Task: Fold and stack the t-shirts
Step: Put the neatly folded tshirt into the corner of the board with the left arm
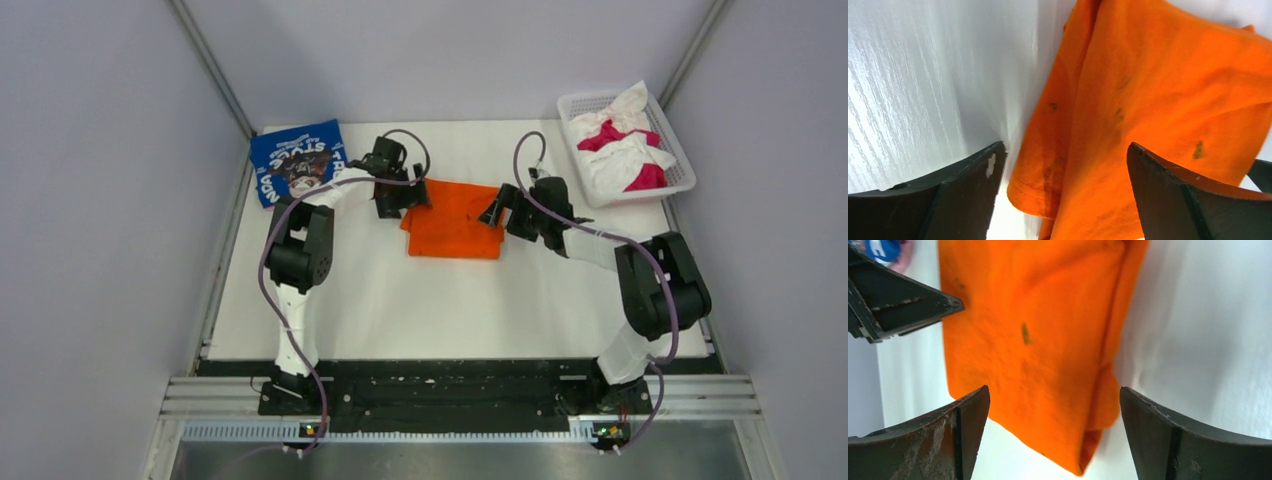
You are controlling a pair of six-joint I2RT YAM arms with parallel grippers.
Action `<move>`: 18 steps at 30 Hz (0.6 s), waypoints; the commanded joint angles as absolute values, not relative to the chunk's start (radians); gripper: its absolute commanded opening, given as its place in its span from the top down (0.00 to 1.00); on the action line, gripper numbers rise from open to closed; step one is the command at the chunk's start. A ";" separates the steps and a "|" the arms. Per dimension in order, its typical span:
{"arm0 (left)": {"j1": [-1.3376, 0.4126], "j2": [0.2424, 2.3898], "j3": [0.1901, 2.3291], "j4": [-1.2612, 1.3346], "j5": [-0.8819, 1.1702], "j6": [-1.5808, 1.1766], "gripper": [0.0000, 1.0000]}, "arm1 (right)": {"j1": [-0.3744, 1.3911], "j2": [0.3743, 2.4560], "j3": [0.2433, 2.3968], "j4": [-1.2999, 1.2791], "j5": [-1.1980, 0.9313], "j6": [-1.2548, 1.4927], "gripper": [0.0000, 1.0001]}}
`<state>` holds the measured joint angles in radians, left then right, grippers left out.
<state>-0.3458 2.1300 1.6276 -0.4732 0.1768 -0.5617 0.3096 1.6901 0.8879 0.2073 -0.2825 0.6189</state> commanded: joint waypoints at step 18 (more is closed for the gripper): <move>-0.529 2.376 1.892 -0.624 -0.105 -0.644 1.00 | 0.280 1.267 0.670 0.086 0.051 0.600 0.01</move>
<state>-0.4820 2.2848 1.8111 -0.4843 0.0532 -0.6228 0.2996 1.3113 0.6941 0.0986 0.0032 0.6144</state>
